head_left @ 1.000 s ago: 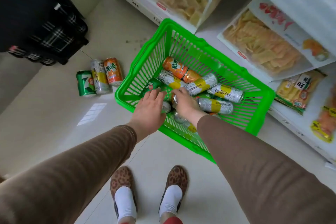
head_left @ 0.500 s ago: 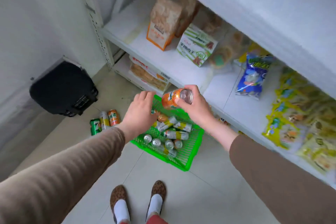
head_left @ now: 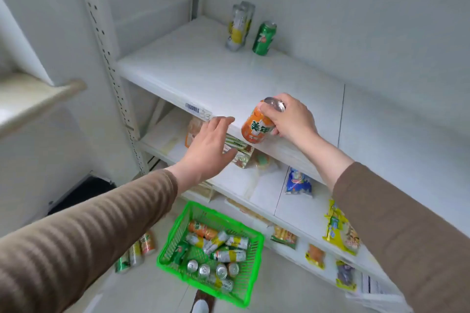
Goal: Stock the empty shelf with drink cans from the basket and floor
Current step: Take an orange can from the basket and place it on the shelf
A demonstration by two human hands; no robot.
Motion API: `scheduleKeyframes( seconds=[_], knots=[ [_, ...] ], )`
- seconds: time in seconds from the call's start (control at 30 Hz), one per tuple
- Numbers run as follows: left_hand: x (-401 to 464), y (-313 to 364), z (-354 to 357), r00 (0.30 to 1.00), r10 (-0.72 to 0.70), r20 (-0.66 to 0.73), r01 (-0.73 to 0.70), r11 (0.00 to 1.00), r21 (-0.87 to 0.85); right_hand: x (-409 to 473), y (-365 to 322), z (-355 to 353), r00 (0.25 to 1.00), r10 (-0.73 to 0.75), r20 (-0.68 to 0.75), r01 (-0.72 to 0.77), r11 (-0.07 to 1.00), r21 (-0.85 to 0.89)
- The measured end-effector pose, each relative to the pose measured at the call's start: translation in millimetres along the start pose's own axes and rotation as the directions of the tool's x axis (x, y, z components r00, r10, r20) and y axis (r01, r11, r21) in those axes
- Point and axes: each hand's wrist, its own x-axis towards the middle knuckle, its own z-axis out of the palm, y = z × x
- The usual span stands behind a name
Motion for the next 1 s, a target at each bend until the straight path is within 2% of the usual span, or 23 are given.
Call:
scheduleKeyframes(
  seconds=[0.1, 0.27, 0.47, 0.63, 0.8, 1.0],
  knots=[
    [42, 9, 7, 1.000, -0.010, 0.026, 0.009, 1.000, 0.029, 42, 7, 1, 0.999, 0.029, -0.022, -0.031, 0.995, -0.094],
    [107, 14, 23, 0.997, -0.067, 0.027, 0.065, 0.997, 0.040, 113, 19, 3, 0.996, 0.077, -0.053, -0.080, 0.996, -0.042],
    [155, 10, 38, 0.994, -0.108, 0.018, 0.107, 0.993, 0.041, 165, 36, 16, 0.978, 0.170, -0.118, -0.151, 0.977, 0.152],
    [183, 0, 50, 0.994, -0.108, 0.020, 0.106, 0.990, 0.089, 153, 55, 42, 0.968, 0.221, -0.115, -0.170, 0.923, 0.345],
    [213, -14, 63, 0.992, -0.111, 0.058, 0.102, 0.986, 0.131, 163, 71, 65, 0.964, 0.194, -0.180, -0.123, 0.931, 0.343],
    [260, -25, 77, 0.994, -0.083, 0.072, 0.072, 0.987, 0.143, 227, 72, 70, 0.947, 0.216, -0.238, -0.143, 0.946, 0.290]
  ],
)
